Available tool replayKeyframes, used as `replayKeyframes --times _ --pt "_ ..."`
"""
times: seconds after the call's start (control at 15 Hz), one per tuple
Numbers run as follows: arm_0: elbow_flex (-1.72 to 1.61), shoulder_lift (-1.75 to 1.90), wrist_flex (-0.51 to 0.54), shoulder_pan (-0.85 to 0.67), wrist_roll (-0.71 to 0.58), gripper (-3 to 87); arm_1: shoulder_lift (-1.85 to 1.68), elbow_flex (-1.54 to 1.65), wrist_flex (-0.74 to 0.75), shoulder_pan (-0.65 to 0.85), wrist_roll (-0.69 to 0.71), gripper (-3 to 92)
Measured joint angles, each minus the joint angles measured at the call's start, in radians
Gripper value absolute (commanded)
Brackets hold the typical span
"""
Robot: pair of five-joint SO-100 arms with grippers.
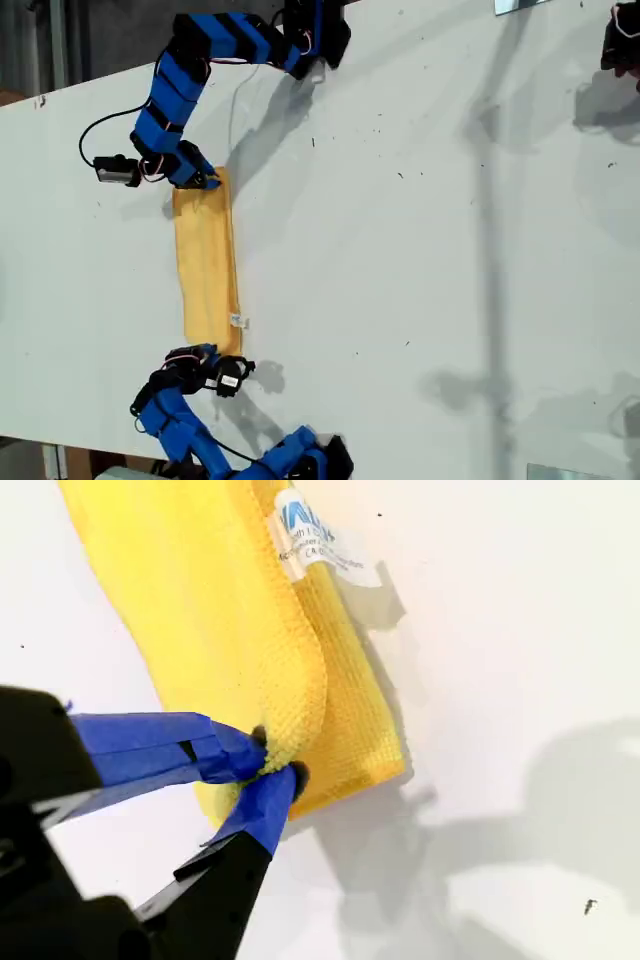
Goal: Grasp corners of a square towel and fold twice.
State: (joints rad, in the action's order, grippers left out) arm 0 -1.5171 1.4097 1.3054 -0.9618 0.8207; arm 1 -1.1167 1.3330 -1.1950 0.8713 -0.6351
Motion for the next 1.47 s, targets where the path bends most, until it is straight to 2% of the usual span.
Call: replayKeyframes --times 0.07,0.13,0.2,0.27,0.33,0.4,0.6,1.07,1.33,1.47 --pt "-0.005 0.0 0.0 0.006 0.003 -0.2 0.0 0.0 -0.002 0.0 0.0 3.7" --pt "-0.005 0.0 0.0 0.005 0.003 6.0 0.0 0.0 -0.011 0.0 0.0 15.8" --pt "-0.005 0.0 0.0 0.002 0.002 11.2 0.0 -0.003 -0.021 0.0 0.0 22.5" --pt "-0.006 0.0 0.0 0.002 0.002 15.2 0.0 -0.008 -0.025 0.002 0.0 25.0" --pt "-0.012 0.0 0.006 0.002 0.006 16.5 0.0 -0.008 -0.025 0.002 0.0 26.2" --pt "-0.02 0.0 0.011 -0.006 0.003 22.0 0.0 -0.008 -0.028 0.003 0.0 24.2" --pt "-0.031 0.008 0.018 -0.038 -0.005 25.0 0.0 -0.008 -0.046 0.003 0.0 30.6" --pt "-0.186 0.178 -0.031 -0.114 0.012 25.3 -0.166 0.077 -0.089 0.117 -0.008 30.8" --pt "-0.242 0.242 -0.057 -0.15 0.021 25.5 -0.13 0.071 0.018 0.121 -0.008 31.3" --pt "-0.252 0.242 -0.061 -0.152 0.029 25.3 0.023 -0.029 0.034 0.118 -0.005 32.5"
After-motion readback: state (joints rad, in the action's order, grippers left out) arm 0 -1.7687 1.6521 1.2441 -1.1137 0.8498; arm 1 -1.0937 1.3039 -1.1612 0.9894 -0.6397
